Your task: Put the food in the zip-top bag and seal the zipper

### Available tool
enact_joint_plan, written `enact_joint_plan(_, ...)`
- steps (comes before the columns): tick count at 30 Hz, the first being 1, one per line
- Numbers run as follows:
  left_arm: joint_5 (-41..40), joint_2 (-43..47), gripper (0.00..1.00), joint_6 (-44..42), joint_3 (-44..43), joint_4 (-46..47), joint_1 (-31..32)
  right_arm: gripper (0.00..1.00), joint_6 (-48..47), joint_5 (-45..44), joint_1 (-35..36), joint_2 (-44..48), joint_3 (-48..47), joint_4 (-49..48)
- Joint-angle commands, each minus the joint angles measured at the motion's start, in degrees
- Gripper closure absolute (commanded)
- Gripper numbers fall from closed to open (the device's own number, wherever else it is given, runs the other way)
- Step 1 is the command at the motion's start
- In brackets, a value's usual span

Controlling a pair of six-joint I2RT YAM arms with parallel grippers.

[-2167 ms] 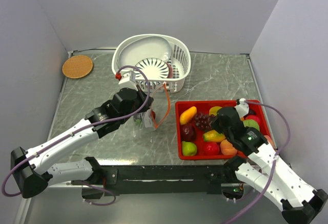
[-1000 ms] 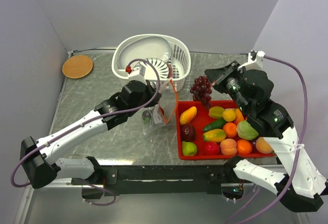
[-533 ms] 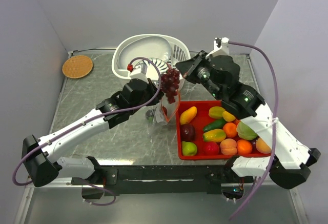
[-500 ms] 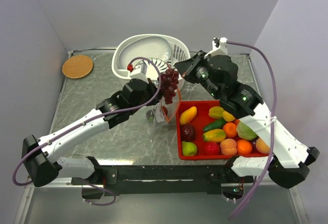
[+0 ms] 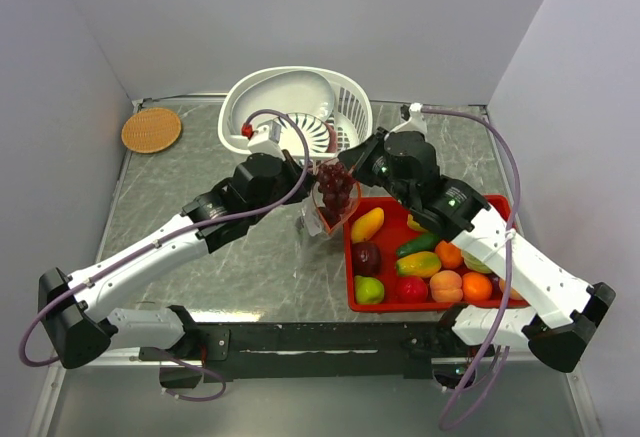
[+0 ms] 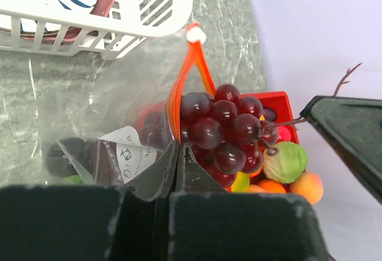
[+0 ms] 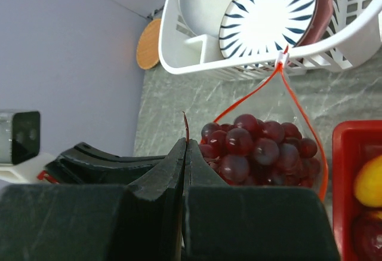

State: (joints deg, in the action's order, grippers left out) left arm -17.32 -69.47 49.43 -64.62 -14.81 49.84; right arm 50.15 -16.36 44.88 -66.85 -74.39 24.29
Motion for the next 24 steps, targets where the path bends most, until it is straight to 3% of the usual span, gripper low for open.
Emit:
enact_joint_plan(1,-1.31,1.53,0.99,1.11,-1.56,3.03,0.16,1.00,0.74,0.54,0.99,1.73,-0.32,-3.73)
enact_joint_plan(10,-2.54,3.64,0.99,1.02,-0.68,3.82,0.16,1.00,-0.23,-4.55,3.37,-1.70,2.06,-1.88)
enact_joint_plan(15,-1.93,3.73,0.99,0.93,-0.33,4.26,0.17,1.00,-1.98,-6.84,3.46,-7.84,-1.81,1.98)
enact_joint_plan(24,-2.01,3.73,0.99,0.67,0.37,4.79,0.08,0.72,-5.06,-6.32,3.46,-11.29,-4.71,3.65)
